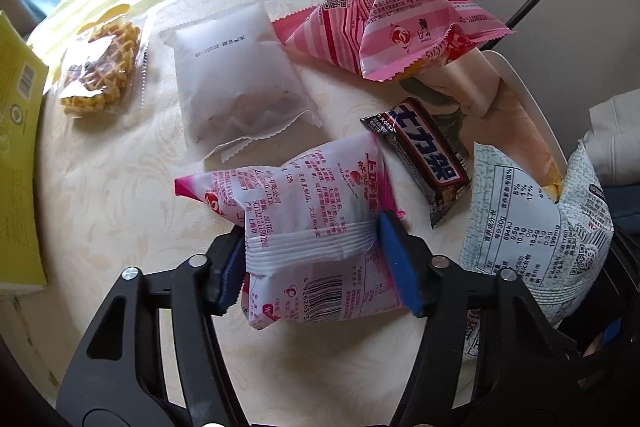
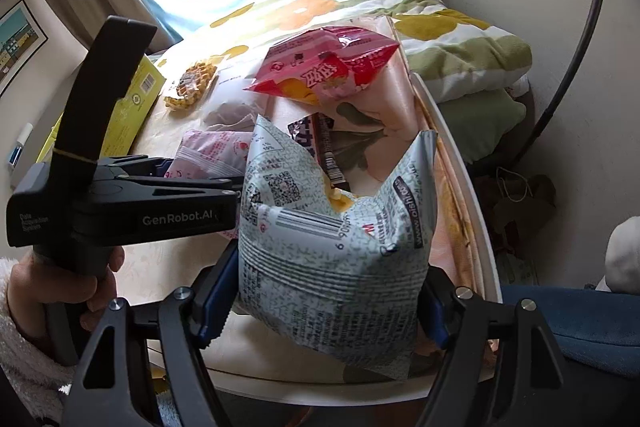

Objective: Organize snacks
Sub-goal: 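Grasp the pink-white bag with the left tool while the right tool grasps the printed white-blue bag, then lift both held bags and carry them over the box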

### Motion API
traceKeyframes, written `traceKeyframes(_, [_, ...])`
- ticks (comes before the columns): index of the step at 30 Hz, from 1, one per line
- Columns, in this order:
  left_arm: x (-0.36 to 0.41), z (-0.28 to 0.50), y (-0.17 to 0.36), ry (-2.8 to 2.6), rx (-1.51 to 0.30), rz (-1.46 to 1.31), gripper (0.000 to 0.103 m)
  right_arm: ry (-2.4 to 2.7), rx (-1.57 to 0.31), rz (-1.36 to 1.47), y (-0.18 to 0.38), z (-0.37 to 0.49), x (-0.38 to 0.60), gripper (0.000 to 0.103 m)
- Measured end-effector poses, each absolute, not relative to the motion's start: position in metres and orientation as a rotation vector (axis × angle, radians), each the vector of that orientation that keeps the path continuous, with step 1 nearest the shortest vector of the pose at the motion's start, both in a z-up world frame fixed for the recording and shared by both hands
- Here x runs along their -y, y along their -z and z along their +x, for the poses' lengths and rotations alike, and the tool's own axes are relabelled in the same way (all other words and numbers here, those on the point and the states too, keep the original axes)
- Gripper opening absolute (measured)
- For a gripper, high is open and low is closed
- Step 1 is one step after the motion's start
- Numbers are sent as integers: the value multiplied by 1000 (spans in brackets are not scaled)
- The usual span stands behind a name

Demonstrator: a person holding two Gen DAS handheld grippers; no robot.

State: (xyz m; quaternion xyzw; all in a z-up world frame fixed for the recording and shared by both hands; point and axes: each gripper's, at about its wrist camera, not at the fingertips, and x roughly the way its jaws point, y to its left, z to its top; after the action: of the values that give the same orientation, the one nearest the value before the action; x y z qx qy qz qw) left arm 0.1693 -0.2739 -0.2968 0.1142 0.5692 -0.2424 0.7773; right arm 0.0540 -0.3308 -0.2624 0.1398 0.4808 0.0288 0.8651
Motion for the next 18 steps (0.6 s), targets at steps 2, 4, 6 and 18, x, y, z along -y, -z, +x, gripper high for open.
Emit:
traceKeyframes(2, [272, 170, 294, 532, -1235, 235, 51, -64, -1007, 290, 262, 55, 330, 72])
traceKeyframes(4, [266, 170, 290, 538, -1236, 221, 45, -64, -1002, 285, 261, 55, 329, 72])
traceKeyframes(6, [262, 170, 284, 538, -1231, 215, 43, -64, -998, 279, 259, 55, 328, 72])
traceKeyframes(18, [223, 158, 230, 515, -1176, 125, 40, -93, -956, 253, 230, 52, 324, 72])
